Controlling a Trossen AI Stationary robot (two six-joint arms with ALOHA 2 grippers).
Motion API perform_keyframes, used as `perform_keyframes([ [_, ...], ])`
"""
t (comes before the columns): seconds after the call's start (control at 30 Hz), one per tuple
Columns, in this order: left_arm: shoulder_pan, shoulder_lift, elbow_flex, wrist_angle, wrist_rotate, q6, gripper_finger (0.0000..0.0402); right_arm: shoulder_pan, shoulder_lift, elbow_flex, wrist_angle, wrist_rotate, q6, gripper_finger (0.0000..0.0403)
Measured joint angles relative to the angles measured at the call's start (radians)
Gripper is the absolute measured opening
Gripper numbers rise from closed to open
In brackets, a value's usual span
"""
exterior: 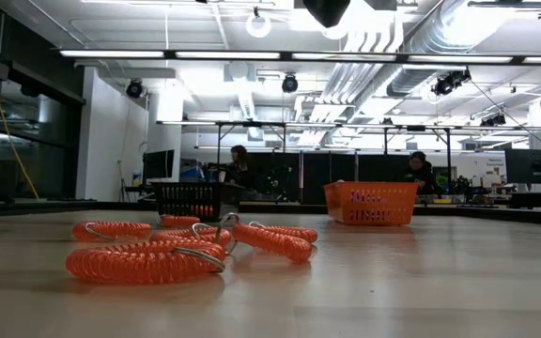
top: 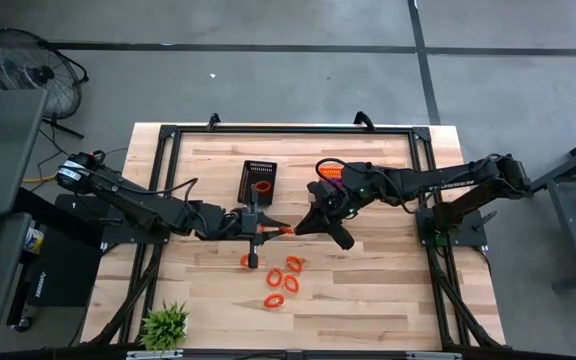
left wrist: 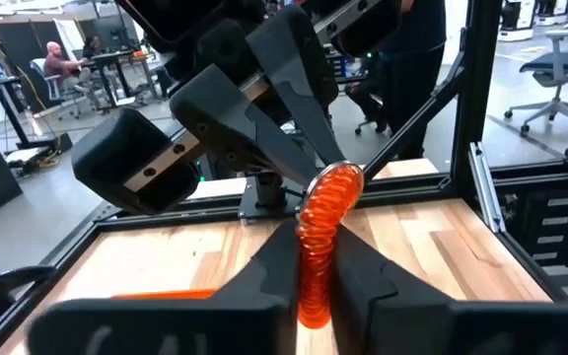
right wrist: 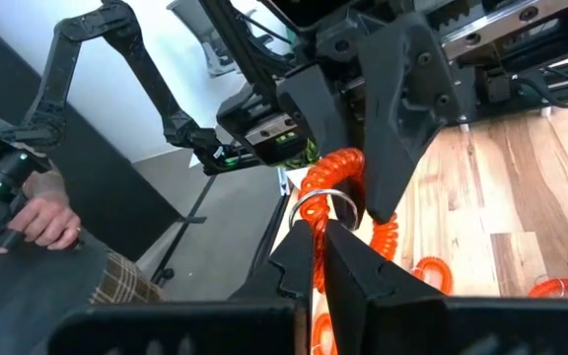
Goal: Sort spring keychains into baskets
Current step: Put the orange spring keychain into the black basket
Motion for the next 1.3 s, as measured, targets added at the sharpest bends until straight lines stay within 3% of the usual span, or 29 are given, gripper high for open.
perform_keyframes([
  [0.27, 0.000, 0.000, 0.000, -0.008, 0.002, -0.003, 0.0023, 0.000, 0.000, 0.000, 0.000, 0.000, 0.000, 0.0011],
  [0.8, 0.000, 0.000, 0.000, -0.028, -0.010, -0.028, 0.0018, -0.059, -0.061, 0.000, -0.011, 0.028, 0.000, 0.0104],
  [1.07, 0.000, 0.000, 0.000, -0.103, -0.136, -0.082, 0.0018, -0.086, -0.166, 0.000, -0.091, 0.106, -0.053, 0.0109],
  [1.3, 0.036, 0.000, 0.000, -0.231, -0.285, -0.259, 0.0018, -0.085, -0.208, 0.000, -0.232, 0.191, -0.054, 0.0108],
])
